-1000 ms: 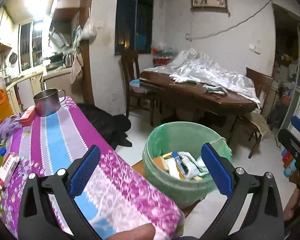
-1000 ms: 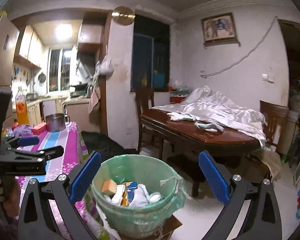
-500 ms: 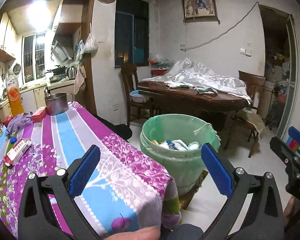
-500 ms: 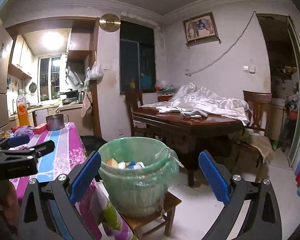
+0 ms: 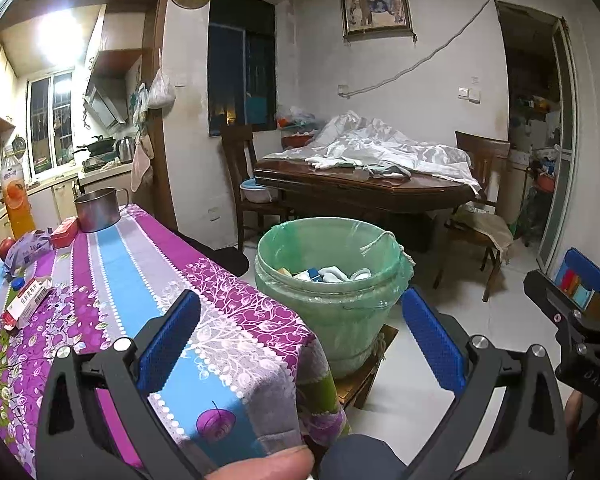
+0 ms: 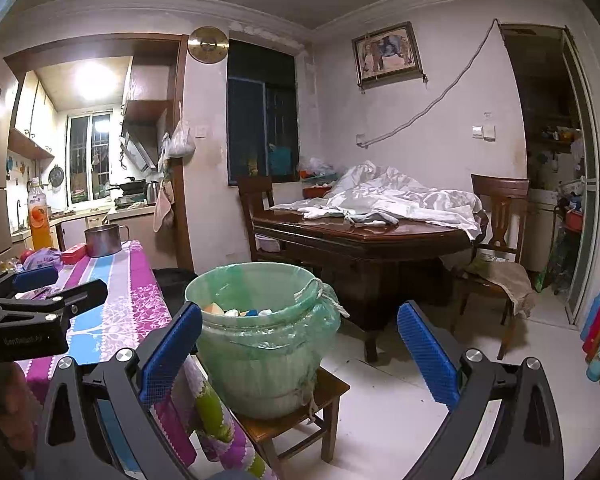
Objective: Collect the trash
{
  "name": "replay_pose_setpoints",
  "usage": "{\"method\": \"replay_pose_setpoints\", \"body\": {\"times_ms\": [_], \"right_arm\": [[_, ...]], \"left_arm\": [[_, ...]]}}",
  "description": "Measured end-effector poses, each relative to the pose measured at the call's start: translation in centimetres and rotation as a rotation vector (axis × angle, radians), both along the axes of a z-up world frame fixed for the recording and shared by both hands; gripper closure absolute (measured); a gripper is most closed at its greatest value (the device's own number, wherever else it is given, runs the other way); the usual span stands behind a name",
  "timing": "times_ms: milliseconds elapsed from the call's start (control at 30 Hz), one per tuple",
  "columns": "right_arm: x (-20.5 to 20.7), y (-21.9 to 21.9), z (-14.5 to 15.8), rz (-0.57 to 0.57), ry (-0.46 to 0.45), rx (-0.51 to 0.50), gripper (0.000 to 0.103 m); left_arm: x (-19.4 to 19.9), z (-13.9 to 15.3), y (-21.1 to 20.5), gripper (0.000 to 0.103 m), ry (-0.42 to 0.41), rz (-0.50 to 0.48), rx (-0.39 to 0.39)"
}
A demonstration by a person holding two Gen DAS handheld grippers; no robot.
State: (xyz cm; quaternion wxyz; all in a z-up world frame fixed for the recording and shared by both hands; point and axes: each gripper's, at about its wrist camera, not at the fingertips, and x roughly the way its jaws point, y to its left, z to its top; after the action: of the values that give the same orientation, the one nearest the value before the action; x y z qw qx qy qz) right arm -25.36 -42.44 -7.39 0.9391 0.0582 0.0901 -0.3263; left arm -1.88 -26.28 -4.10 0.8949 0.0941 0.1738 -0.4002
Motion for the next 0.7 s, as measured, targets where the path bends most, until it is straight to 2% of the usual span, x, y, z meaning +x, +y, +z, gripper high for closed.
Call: {"method": "replay_pose_setpoints", "body": {"times_ms": [700], "right_arm": [[1.5,-0.3,0.0,0.018,0.017,0.011,0.005]], "left_arm": [[0.2,-0.5,-0.2,0.006,0.015,-0.004,0.021]]}}
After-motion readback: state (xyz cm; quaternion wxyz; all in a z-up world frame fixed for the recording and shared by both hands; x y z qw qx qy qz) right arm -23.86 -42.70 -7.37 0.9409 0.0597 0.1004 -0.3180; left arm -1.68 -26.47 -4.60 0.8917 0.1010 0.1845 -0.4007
